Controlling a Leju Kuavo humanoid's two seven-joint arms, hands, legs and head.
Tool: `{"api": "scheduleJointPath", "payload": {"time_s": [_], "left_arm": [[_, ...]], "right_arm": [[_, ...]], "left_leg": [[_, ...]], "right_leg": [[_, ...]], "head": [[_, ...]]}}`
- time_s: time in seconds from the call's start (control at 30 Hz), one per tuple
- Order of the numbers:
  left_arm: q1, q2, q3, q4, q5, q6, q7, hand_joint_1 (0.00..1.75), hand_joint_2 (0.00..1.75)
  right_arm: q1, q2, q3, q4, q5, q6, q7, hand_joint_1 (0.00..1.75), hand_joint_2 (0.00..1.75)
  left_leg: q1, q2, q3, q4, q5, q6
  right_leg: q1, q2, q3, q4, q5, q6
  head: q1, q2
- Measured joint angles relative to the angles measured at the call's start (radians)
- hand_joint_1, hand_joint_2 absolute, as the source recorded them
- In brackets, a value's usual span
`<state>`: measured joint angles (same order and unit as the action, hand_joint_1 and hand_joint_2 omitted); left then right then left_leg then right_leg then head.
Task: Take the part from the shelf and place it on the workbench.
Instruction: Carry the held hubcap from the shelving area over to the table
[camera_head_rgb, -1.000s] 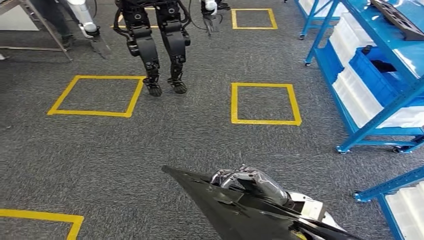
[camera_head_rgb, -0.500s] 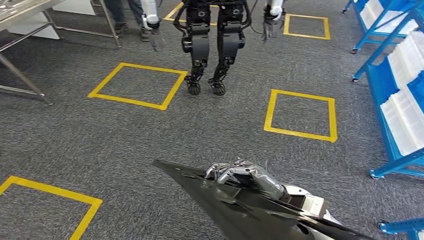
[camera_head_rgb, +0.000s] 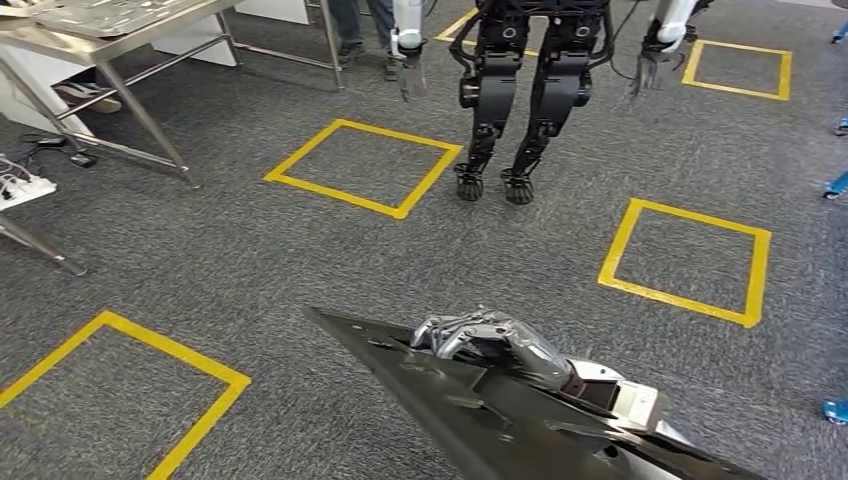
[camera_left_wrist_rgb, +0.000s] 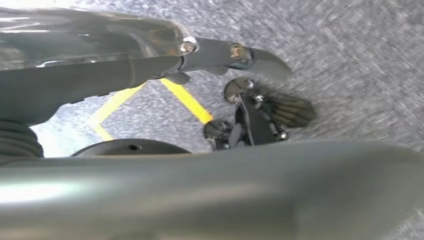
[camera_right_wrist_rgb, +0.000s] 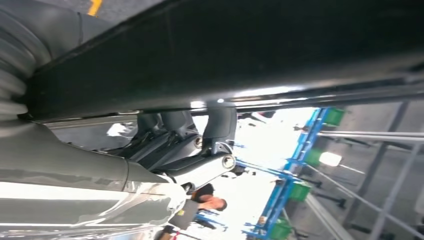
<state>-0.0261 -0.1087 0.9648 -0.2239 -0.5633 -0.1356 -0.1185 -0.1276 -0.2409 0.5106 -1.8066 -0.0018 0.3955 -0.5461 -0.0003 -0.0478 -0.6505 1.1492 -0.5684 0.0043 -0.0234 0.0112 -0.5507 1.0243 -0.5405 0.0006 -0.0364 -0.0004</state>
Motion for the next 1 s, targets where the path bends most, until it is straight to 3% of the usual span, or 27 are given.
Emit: {"api": "scheduleJointPath", "payload": {"time_s": [0.07, 0.1, 0.13, 0.2, 0.27, 0.33, 0.4, 0.47, 0.53, 0.6, 0.63, 0.67, 0.7, 0.77, 0.83, 0.9, 0.93, 1.0], "left_arm": [[-0.003, 0.000, 0.000, 0.000, -0.002, -0.001, -0.002, 0.00, 0.00], [-0.002, 0.000, 0.000, 0.000, -0.004, -0.002, -0.002, 0.00, 0.00], [0.000, 0.000, 0.000, 0.000, -0.006, -0.002, -0.002, 0.00, 0.00], [0.004, 0.000, 0.000, 0.000, -0.010, -0.002, -0.003, 0.00, 0.00], [0.002, 0.000, 0.001, 0.000, -0.010, -0.002, -0.004, 0.00, 0.00], [0.000, 0.000, 0.001, 0.000, -0.010, -0.002, -0.006, 0.00, 0.00], [0.001, 0.000, 0.002, 0.000, -0.010, -0.002, -0.009, 0.00, 0.00], [0.001, 0.001, 0.005, 0.000, -0.010, -0.003, -0.013, 0.00, 0.00], [-0.003, 0.001, 0.007, 0.000, -0.012, -0.004, -0.015, 0.00, 0.00], [-0.007, 0.001, 0.009, 0.000, -0.017, -0.006, -0.016, 0.00, 0.00], [-0.007, 0.001, 0.009, 0.000, -0.021, -0.006, -0.016, 0.00, 0.00], [-0.007, 0.001, 0.009, 0.000, -0.027, -0.006, -0.016, 0.00, 0.00], [-0.007, 0.001, 0.009, 0.000, -0.033, -0.006, -0.017, 0.00, 0.00], [-0.010, 0.000, 0.008, 0.000, -0.045, -0.006, -0.018, 0.00, 0.00], [-0.011, -0.001, 0.008, 0.000, -0.051, -0.006, -0.022, 0.00, 0.00], [-0.009, 0.000, 0.008, 0.000, -0.053, -0.006, -0.025, 0.00, 0.00], [-0.008, 0.000, 0.008, 0.000, -0.053, -0.005, -0.026, 0.00, 0.00], [-0.011, 0.000, 0.008, 0.000, -0.053, -0.004, -0.026, 0.00, 0.00]], "right_arm": [[0.002, 0.000, 0.000, -0.001, -0.001, 0.002, 0.000, 1.75, 1.75], [0.002, 0.000, 0.000, -0.001, -0.001, 0.003, 0.000, 1.75, 1.75], [0.003, 0.000, 0.000, -0.001, -0.002, 0.004, 0.000, 1.75, 1.75], [0.003, 0.000, 0.001, -0.001, -0.004, 0.006, -0.001, 1.75, 1.75], [0.003, 0.000, 0.000, -0.001, -0.007, 0.010, -0.002, 1.75, 1.75], [0.002, 0.000, 0.001, -0.001, -0.009, 0.014, -0.002, 1.75, 1.75], [-0.001, 0.000, 0.002, -0.001, -0.009, 0.016, -0.002, 1.75, 1.75], [-0.004, 0.001, 0.003, -0.001, -0.010, 0.017, -0.002, 1.75, 1.75], [-0.003, 0.000, 0.003, 0.001, -0.011, 0.018, -0.002, 1.75, 1.75], [0.004, -0.001, 0.003, 0.004, -0.012, 0.018, -0.002, 1.75, 1.75], [0.007, -0.002, 0.002, 0.005, -0.012, 0.018, -0.003, 1.75, 1.75], [0.011, -0.004, 0.001, 0.006, -0.012, 0.017, -0.006, 1.75, 1.75], [0.015, -0.006, -0.002, 0.006, -0.012, 0.017, -0.011, 1.75, 1.75], [0.024, -0.015, -0.010, 0.006, -0.011, 0.016, -0.027, 1.75, 1.75], [0.034, -0.022, -0.018, 0.006, -0.009, 0.016, -0.043, 1.75, 1.75], [0.038, -0.024, -0.024, 0.006, -0.006, 0.016, -0.053, 1.75, 1.75], [0.039, -0.024, -0.027, 0.006, -0.005, 0.017, -0.056, 1.75, 1.75], [0.043, -0.024, -0.032, 0.005, -0.003, 0.020, -0.059, 1.75, 1.75]], "left_leg": [[0.007, 0.028, -0.063, 0.118, -0.045, -0.011], [0.010, 0.034, -0.081, 0.150, -0.048, -0.015], [0.013, 0.038, -0.081, 0.146, -0.033, -0.018], [0.015, 0.061, -0.032, 0.042, 0.034, -0.019], [0.005, 0.108, 0.018, -0.059, 0.072, -0.009], [-0.007, 0.129, 0.029, -0.085, 0.068, 0.008], [-0.007, 0.108, 0.031, -0.092, 0.066, 0.023], [-0.002, 0.087, 0.038, -0.099, 0.067, 0.036], [0.000, 0.062, 0.041, -0.101, 0.066, 0.046], [-0.001, 0.032, 0.044, -0.101, 0.064, 0.049], [-0.001, 0.017, 0.047, -0.101, 0.063, 0.050], [-0.001, 0.001, 0.051, -0.100, 0.062, 0.050], [-0.001, -0.014, 0.055, -0.100, 0.060, 0.049], [-0.002, -0.044, 0.058, -0.097, 0.056, 0.043], [0.000, -0.067, 0.053, -0.097, 0.055, 0.034], [0.004, -0.083, 0.049, -0.099, 0.055, 0.023], [0.003, -0.075, 0.046, -0.091, 0.048, 0.018], [0.001, -0.028, 0.017, -0.028, 0.010, 0.007]], "right_leg": [[0.002, -0.034, 0.005, 0.000, -0.007, -0.003], [0.001, -0.049, 0.008, 0.000, -0.011, -0.002], [0.001, -0.064, 0.012, 0.000, -0.015, 0.000], [0.001, -0.089, 0.024, 0.000, -0.025, 0.005], [0.005, -0.109, 0.035, 0.001, -0.035, 0.015], [0.010, -0.129, 0.042, 0.000, -0.042, 0.026], [0.007, -0.142, 0.053, -0.003, -0.051, 0.036], [0.003, -0.097, 0.045, 0.034, -0.080, 0.042], [0.002, -0.036, -0.015, 0.154, -0.137, 0.042], [0.004, -0.019, -0.087, 0.272, -0.169, 0.042], [0.004, -0.017, -0.103, 0.287, -0.156, 0.042], [0.004, -0.013, -0.101, 0.259, -0.122, 0.041], [0.004, -0.003, -0.083, 0.198, -0.075, 0.039], [0.001, 0.040, -0.040, 0.071, -0.008, 0.034], [0.002, 0.065, -0.022, 0.020, 0.002, 0.028], [0.001, 0.047, -0.016, 0.012, 0.001, 0.020], [-0.001, 0.036, -0.013, 0.010, 0.001, 0.014], [-0.006, 0.006, -0.006, 0.005, -0.001, 0.004]], "head": [[0.000, 0.000], [0.000, 0.000], [0.000, 0.000], [0.000, 0.000], [0.000, 0.000], [0.000, 0.000], [0.001, 0.000], [0.002, 0.000], [0.003, 0.000], [0.004, 0.000], [0.004, 0.000], [0.004, 0.000], [0.004, 0.000], [0.004, 0.000], [0.003, 0.000], [0.003, 0.000], [0.003, 0.000], [0.002, 0.000]]}}
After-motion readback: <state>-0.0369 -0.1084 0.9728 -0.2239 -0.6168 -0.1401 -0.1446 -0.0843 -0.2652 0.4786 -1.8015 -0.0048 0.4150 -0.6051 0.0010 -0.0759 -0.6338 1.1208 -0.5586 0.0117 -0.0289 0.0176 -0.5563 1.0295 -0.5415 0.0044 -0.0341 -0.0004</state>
